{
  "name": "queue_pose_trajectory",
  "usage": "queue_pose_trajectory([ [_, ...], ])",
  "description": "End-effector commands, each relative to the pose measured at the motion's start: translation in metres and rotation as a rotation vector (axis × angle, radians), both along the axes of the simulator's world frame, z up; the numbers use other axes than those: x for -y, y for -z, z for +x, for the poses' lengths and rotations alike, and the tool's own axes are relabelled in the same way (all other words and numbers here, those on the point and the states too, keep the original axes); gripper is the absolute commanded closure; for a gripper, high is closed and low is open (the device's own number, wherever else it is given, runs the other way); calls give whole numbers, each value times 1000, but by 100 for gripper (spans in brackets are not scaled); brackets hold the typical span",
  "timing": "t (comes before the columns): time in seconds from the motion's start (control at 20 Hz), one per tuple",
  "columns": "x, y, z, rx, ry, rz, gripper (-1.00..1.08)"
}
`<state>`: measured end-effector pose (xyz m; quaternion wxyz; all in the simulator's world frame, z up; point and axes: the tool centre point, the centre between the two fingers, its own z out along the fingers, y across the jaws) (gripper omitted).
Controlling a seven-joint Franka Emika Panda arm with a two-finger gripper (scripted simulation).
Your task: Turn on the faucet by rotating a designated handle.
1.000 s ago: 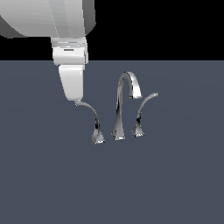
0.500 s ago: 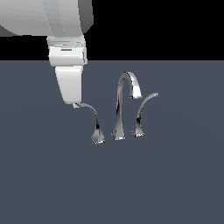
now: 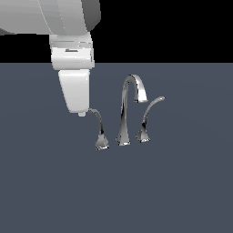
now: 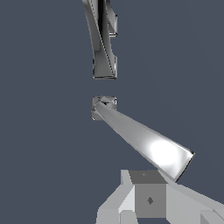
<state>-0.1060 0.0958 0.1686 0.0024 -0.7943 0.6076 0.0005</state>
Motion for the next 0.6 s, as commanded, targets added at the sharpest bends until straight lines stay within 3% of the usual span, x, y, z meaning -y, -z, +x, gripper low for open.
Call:
queue_pose_trajectory([
  [0.0,10,-1,-4,-2,14,-4,108],
  [0.05,2,0,-2,-1,2,-1,108],
  [0.55,50,-1,-10,-2,12,-4,108],
])
